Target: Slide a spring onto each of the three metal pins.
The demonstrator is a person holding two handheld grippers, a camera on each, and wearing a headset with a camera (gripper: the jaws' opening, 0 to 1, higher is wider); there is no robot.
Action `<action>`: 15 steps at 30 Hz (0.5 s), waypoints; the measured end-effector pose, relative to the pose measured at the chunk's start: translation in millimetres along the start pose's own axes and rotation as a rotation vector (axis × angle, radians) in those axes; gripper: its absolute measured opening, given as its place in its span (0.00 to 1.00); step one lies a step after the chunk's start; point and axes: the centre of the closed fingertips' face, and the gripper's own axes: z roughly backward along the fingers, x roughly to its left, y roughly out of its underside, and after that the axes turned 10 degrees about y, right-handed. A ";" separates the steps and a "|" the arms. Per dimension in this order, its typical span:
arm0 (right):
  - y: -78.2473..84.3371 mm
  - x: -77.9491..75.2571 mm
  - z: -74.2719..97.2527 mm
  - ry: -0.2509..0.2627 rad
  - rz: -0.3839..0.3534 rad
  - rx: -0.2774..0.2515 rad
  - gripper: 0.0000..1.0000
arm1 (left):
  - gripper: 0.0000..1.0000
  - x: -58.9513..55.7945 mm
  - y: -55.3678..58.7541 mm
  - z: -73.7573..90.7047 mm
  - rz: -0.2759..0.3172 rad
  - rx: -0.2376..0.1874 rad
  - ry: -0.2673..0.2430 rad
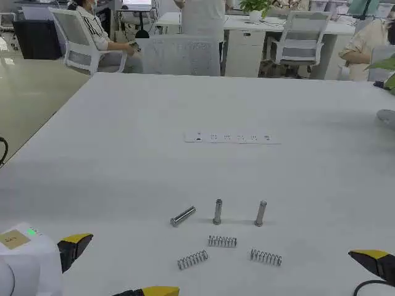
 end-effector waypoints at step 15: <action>-1.0 -1.9 -5.4 -0.007 0.008 0.009 1.00 | 0.97 -1.2 1.5 -1.5 0.006 0.006 0.013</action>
